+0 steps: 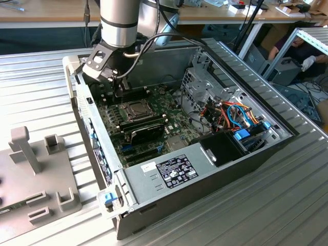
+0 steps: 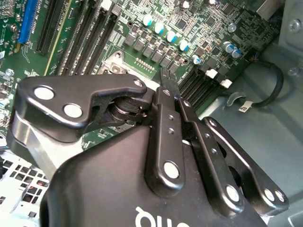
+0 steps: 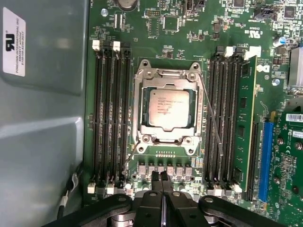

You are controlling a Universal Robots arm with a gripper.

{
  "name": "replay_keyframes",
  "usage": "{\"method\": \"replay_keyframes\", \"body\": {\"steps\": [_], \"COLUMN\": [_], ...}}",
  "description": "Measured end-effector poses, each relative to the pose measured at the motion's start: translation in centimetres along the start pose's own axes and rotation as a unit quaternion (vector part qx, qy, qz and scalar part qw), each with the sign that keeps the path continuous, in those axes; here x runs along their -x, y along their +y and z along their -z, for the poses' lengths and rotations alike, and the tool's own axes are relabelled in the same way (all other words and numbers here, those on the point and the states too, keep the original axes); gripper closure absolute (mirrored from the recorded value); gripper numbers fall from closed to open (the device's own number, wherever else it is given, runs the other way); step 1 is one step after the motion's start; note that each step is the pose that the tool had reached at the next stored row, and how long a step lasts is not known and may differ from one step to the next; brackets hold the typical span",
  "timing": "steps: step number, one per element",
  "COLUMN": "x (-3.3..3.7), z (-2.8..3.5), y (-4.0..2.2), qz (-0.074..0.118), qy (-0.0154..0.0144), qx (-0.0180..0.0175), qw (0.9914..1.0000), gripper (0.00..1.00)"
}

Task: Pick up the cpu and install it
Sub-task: 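Install the first cpu locking lever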

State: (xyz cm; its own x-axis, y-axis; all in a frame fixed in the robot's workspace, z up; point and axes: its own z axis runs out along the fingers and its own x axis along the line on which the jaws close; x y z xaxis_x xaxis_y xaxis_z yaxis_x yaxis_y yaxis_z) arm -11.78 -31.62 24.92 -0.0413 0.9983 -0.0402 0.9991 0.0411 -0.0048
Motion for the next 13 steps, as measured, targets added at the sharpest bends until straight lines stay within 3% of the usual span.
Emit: {"method": "replay_keyframes", "body": {"steps": [6, 8, 11, 13], "x": [0.00, 0.00, 0.00, 0.00], "z": [0.00, 0.00, 0.00, 0.00], "y": [0.00, 0.00, 0.00, 0.00], "qz": [0.039, 0.056, 0.087, 0.092], "qy": [-0.0002, -0.0003, -0.0004, -0.0005], "qx": [0.0016, 0.0022, 0.0035, 0.0037], "qw": [0.99923, 0.99845, 0.99624, 0.99579], "gripper": [0.89, 0.89, 0.89, 0.89]}}
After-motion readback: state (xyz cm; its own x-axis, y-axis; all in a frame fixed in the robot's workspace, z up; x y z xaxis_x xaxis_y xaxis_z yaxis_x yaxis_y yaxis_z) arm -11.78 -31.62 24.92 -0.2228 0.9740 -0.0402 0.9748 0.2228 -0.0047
